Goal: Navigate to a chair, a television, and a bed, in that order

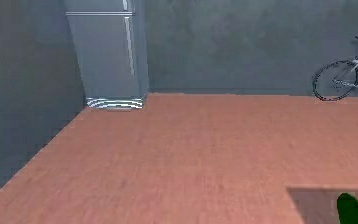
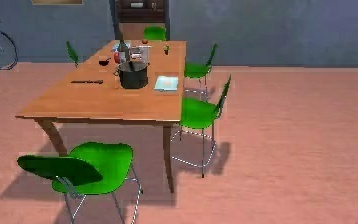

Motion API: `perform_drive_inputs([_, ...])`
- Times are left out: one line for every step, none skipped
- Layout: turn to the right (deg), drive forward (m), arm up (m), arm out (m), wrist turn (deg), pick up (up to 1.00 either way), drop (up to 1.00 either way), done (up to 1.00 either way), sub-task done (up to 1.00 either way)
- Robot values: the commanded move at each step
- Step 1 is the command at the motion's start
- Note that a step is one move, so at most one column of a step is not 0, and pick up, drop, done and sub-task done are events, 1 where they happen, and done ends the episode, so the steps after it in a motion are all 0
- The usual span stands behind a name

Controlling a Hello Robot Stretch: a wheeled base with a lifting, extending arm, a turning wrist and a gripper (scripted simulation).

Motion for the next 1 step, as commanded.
perform_drive_inputs([0.0, 0.85, 0.00, 0.00, 0.0, 0.00, 0.00, 0.00, 0.00])
